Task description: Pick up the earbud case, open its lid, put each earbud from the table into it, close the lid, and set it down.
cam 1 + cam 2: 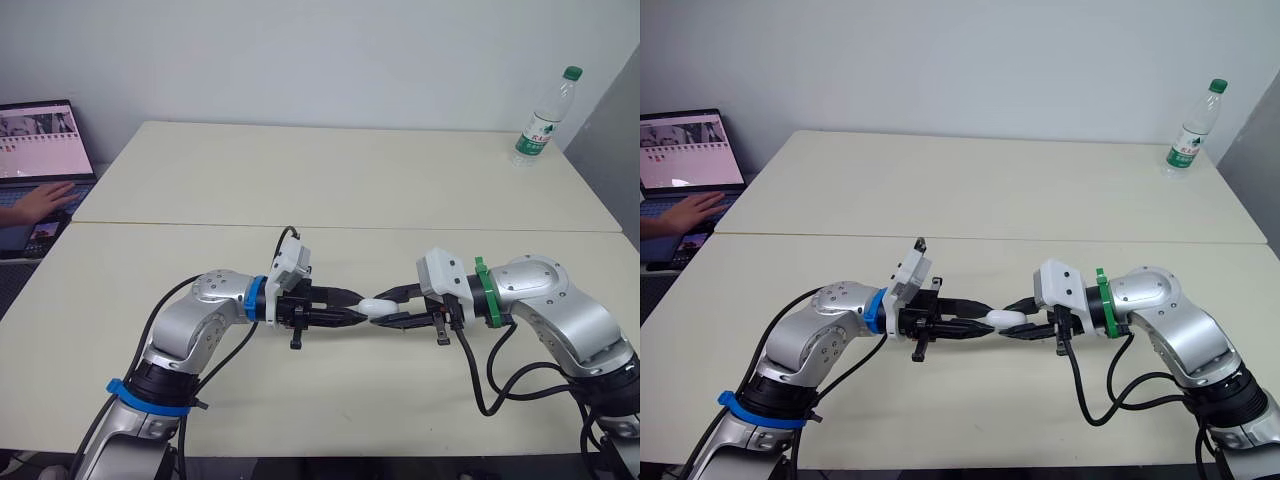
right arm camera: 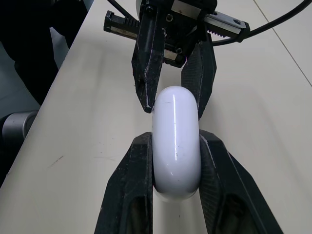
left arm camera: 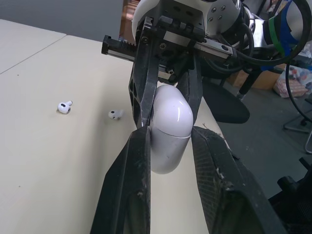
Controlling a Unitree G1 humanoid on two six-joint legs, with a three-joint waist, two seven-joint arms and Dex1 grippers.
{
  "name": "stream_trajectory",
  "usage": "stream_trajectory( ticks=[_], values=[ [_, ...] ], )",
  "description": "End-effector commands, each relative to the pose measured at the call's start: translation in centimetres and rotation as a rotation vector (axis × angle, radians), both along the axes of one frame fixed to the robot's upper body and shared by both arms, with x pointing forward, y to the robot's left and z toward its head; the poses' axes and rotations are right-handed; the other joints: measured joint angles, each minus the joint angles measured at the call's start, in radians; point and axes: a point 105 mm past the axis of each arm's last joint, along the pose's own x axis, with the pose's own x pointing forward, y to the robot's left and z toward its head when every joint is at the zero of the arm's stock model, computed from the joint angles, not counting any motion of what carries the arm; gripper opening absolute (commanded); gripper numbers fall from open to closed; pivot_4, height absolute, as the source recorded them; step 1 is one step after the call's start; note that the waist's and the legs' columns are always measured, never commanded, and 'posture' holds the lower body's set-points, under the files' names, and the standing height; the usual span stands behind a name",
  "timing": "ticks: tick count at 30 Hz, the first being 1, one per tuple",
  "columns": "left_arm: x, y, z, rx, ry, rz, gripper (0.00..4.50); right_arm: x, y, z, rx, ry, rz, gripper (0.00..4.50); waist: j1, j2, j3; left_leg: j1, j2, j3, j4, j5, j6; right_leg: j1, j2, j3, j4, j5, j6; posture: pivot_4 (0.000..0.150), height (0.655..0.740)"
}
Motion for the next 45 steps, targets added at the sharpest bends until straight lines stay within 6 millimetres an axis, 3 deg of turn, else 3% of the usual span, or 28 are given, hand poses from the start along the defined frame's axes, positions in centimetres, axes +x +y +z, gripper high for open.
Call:
stream_trajectory(
  ticks=[1,4,11,14,27,33,38,45],
  values=[
    [-0.1,0.0,0.5,-0.007,-0.02,-0.012,0.88,0.2,-0.2,1.3,0.019,-0.049,-0.018,0.8,0.0,0.0,0.0,0.0,0.0,0.0,0.0,0.0,0.0,0.0,0.0,0.0,0.0,0.0,0.0,0.15,0.7362],
    [-0.1,0.0,0.5,-0.008,-0.022,-0.008,0.88,0.2,-0.3,1.2,0.012,-0.025,-0.027,0.8,0.0,0.0,0.0,0.0,0.0,0.0,0.0,0.0,0.0,0.0,0.0,0.0,0.0,0.0,0.0,0.15,0.7362],
    [0.4,0.0,0.7,-0.027,-0.02,0.016,0.77,0.5,-0.7,0.9,-0.016,0.005,-0.076,3.23,0.0,0.0,0.0,0.0,0.0,0.0,0.0,0.0,0.0,0.0,0.0,0.0,0.0,0.0,0.0,0.15,0.7362],
    [0.5,0.0,0.7,-0.032,-0.02,0.025,0.0,0.4,-1.0,0.7,-0.033,0.031,-0.098,4.34,0.0,0.0,0.0,0.0,0.0,0.0,0.0,0.0,0.0,0.0,0.0,0.0,0.0,0.0,0.0,0.15,0.7362],
    [0.5,0.2,0.3,-0.023,-0.011,0.036,0.0,0.8,-2.3,-0.3,-0.073,0.056,-0.179,4.34,0.0,0.0,0.0,0.0,0.0,0.0,0.001,0.0,0.0,0.0,0.0,0.0,0.0,0.0,0.0,0.15,0.7362],
    [0.3,0.6,-0.2,-0.001,-0.007,0.046,0.0,2.1,-5.1,-0.3,-0.134,0.038,-0.299,4.34,0.0,0.0,0.0,0.0,0.0,0.0,0.001,0.0,0.0,0.0,0.0,0.0,0.0,0.0,0.0,0.15,0.7362],
    [0.1,0.8,-0.4,0.001,-0.004,0.061,0.0,3.7,-9.0,-2.1,-0.28,0.061,-0.471,4.34,0.0,0.0,0.0,0.0,0.0,0.001,0.001,0.0,0.0,0.0,0.0,0.0,0.0,0.0,0.0,0.15,0.7362],
    [-0.3,1.6,-0.5,0.003,-0.001,0.105,0.0,4.6,-11.1,-4.2,-0.348,0.213,-0.701,4.34,-0.001,0.0,0.0,0.0,0.001,0.0,0.001,0.0,0.0,0.0,0.0,0.001,0.0,0.0,0.0,0.15,0.7362]
  ],
)
